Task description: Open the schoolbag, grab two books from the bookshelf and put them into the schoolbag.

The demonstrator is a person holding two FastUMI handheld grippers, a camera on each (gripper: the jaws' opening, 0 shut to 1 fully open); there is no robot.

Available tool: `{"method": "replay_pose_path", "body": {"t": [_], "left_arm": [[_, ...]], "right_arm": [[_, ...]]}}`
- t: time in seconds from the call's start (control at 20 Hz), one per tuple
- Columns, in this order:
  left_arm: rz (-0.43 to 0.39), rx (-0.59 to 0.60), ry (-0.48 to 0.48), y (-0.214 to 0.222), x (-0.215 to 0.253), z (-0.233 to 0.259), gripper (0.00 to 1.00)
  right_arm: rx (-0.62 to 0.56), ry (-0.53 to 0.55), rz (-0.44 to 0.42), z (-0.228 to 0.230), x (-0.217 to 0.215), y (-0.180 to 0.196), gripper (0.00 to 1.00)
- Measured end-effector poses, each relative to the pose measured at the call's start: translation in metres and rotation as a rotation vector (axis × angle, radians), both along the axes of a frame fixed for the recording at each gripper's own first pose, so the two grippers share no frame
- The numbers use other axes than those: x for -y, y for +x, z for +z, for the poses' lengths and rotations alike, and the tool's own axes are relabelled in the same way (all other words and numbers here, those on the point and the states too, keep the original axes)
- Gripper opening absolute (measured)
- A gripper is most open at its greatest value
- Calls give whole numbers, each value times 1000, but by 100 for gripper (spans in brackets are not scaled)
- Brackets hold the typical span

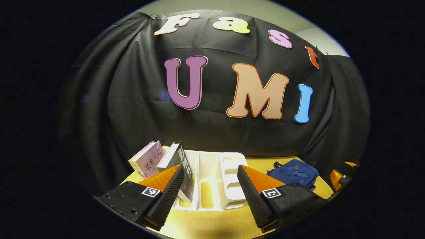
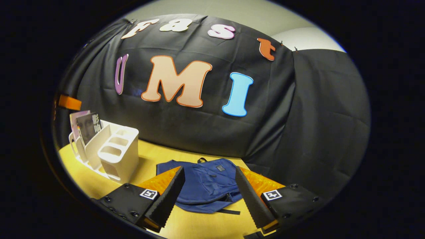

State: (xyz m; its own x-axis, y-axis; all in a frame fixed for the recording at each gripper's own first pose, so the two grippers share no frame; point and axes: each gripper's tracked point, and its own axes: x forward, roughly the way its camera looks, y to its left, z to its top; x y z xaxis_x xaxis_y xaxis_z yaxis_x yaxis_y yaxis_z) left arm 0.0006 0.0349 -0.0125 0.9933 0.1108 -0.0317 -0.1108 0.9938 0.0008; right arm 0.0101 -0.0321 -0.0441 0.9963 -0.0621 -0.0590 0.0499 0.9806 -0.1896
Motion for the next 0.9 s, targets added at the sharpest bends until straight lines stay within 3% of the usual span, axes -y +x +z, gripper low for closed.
{"method": "replay_pose_path", "body": {"t": [0.05,0.1,0.4,0.5,0.65,0.7,0.8,0.9], "left_arm": [[3,-3,0,0,-1,-1,95],[8,-6,3,0,-2,-1,95],[41,-17,29,0,-14,-3,95],[54,-25,34,-2,-19,-5,95],[76,-32,38,-2,-25,-8,95],[82,-35,38,-3,-27,-7,95],[95,-41,38,-5,-30,-9,95],[112,-50,39,-6,-35,-12,95]], "right_arm": [[-11,-33,-4,-7,2,1,94],[-19,-70,-6,-15,4,3,98],[-85,-364,-12,-70,21,18,94],[-122,-447,-12,-90,24,23,98],[-155,-541,8,-114,21,31,98],[-156,-590,17,-121,19,33,93],[-165,-688,32,-132,18,41,98],[-174,-752,55,-143,15,49,93]]}}
